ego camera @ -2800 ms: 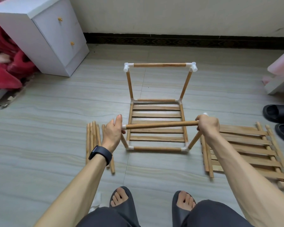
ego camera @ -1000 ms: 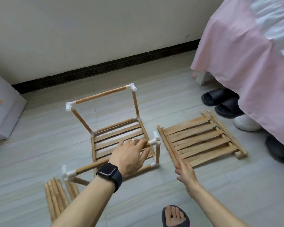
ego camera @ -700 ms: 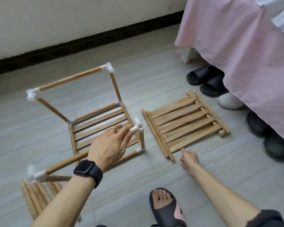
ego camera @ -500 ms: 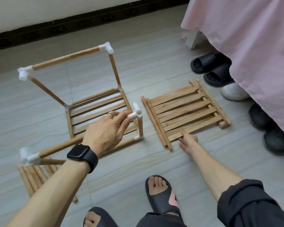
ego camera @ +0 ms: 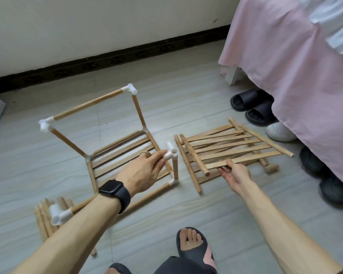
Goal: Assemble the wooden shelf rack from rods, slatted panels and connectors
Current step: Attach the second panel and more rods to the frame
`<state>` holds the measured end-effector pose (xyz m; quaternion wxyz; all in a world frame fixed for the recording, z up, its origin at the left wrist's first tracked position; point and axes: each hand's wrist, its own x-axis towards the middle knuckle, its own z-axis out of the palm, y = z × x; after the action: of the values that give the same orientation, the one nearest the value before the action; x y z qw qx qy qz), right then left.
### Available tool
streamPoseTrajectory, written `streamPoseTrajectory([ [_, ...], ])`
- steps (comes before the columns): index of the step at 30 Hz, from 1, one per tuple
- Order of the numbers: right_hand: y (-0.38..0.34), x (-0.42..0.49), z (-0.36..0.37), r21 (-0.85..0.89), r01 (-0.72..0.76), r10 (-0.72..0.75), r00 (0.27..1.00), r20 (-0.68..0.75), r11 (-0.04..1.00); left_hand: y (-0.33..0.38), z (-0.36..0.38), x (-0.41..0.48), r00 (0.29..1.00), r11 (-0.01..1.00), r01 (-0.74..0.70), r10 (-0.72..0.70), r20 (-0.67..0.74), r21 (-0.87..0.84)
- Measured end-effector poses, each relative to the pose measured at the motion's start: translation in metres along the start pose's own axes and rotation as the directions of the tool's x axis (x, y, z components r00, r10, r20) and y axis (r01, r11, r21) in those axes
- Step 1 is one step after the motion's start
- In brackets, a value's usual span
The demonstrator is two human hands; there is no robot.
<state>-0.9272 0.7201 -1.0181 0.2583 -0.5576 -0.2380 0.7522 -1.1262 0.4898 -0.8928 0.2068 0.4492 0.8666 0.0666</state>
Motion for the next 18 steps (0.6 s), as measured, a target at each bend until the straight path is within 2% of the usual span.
streamPoseTrajectory([
  [5, -0.038, -0.059, 0.004, 0.301, -0.102, 0.038, 0.977, 0.211, 0.948, 0.015, -0.015, -0.019, 0.986, 1.000, 0.002, 0.001, 0.168, -0.019],
  [9, -0.049, -0.116, 0.024, 0.278, -0.113, -0.006, 0.919, 0.393, 0.954, 0.017, -0.052, -0.037, 0.991, 0.990, 0.067, -0.052, 0.120, -0.126],
  [11, -0.047, -0.145, 0.042, 0.230, -0.078, -0.042, 0.878, 0.477, 0.970, 0.017, -0.072, -0.047, 0.992, 0.939, 0.122, -0.108, 0.061, -0.321],
  [12, -0.043, -0.160, 0.053, 0.220, -0.059, -0.063, 0.858, 0.509, 0.974, 0.017, -0.080, -0.052, 0.989, 0.872, 0.148, -0.137, 0.059, -0.467],
  [14, -0.034, -0.186, 0.079, 0.204, -0.035, -0.087, 0.824, 0.560, 0.978, 0.017, -0.091, -0.061, 0.983, 0.637, 0.169, -0.161, 0.085, -0.752],
  [16, -0.021, -0.208, 0.104, 0.162, -0.046, -0.065, 0.781, 0.621, 0.986, 0.017, -0.095, -0.071, 0.974, 0.435, 0.161, -0.215, 0.072, -0.886],
  [18, -0.005, -0.225, 0.127, 0.086, -0.050, -0.022, 0.732, 0.681, 0.995, 0.012, -0.093, -0.078, 0.926, 0.301, 0.127, -0.377, 0.004, -0.945],
])
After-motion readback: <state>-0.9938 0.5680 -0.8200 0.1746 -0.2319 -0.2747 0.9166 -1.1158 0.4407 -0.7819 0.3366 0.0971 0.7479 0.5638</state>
